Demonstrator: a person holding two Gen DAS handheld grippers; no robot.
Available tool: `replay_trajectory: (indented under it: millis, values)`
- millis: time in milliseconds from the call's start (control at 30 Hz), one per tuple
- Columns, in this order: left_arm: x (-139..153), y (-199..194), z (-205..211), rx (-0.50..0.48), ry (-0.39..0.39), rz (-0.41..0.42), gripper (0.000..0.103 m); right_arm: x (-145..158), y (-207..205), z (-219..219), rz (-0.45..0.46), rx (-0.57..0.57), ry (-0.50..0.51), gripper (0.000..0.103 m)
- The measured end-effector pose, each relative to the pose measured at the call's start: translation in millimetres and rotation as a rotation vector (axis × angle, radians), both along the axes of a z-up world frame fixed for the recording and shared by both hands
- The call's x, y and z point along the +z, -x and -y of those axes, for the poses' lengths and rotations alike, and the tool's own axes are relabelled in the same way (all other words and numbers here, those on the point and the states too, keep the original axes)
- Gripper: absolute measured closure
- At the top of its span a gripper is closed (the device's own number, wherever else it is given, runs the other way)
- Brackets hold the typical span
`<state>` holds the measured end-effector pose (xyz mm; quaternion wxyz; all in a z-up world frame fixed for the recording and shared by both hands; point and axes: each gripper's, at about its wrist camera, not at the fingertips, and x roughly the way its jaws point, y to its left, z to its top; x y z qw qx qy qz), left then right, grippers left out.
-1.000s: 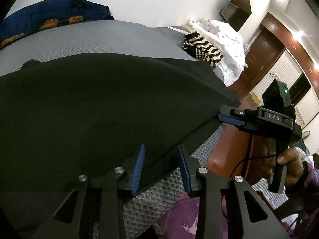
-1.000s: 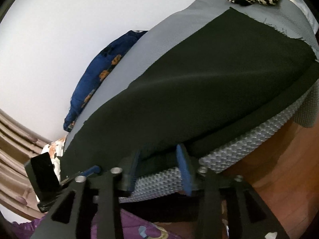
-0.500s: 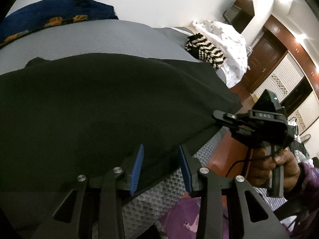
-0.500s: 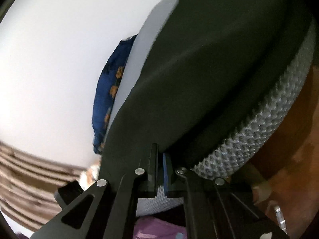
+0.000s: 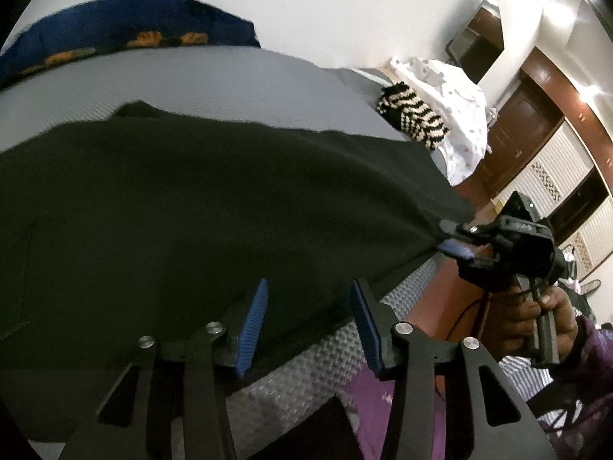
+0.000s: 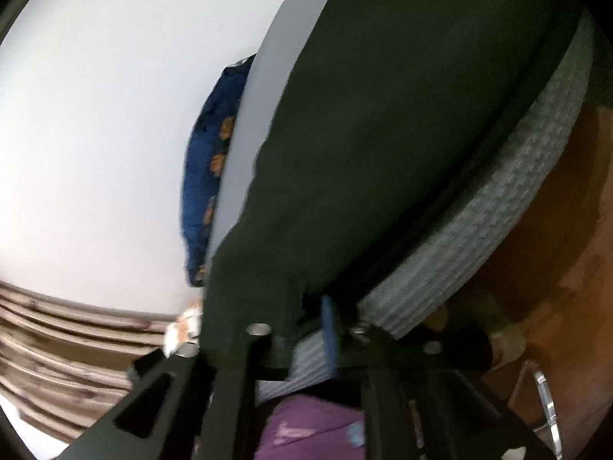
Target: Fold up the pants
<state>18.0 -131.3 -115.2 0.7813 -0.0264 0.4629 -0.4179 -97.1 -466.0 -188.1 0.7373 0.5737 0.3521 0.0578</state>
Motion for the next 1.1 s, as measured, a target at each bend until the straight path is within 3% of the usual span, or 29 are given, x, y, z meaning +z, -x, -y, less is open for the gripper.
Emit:
replay_trajectory:
  millis: [33, 233, 400, 500, 700, 800, 900, 1100]
  values:
    - [1.7, -0.2, -2.5, 0.004, -0.001, 0.005, 0.056, 3.1, -1.3, -6.4, 0.007, 0.012, -0.005, 0.067]
    - [11.2, 1.4, -29.1, 0.057, 0.005, 0.009, 0.056, 0.9, -27.8, -54.7, 0.005, 0.182, -0.067, 0.066]
    - [16.3, 4.2, -52.2, 0.097, 0.018, 0.014, 0.056, 8.1, -40.6, -78.0, 0.019, 0.232, -0.049, 0.066]
    - [16.4, 4.9, -59.7, 0.117, 0.022, 0.018, 0.051, 7.8, -46.2, -91.6, -0.001, 0.244, -0.038, 0.066]
    - [14.6, 2.6, -71.7, 0.130, 0.040, 0.019, 0.051, 1.7, -49.2, -107.8, -0.031, 0.218, -0.054, 0.067]
    - [13.9, 1.6, -76.5, 0.139, 0.040, 0.025, 0.051, -0.5, -50.7, -111.0, -0.052, 0.189, -0.042, 0.097]
    - [15.5, 0.0, -83.1, 0.150, 0.044, 0.034, 0.051, -6.4, -47.3, -112.9, -0.071, 0.166, -0.044, 0.100]
    - [13.3, -3.2, -101.1, 0.188, 0.014, 0.057, 0.051, 10.2, -36.6, -113.2, -0.041, 0.152, 0.025, 0.101]
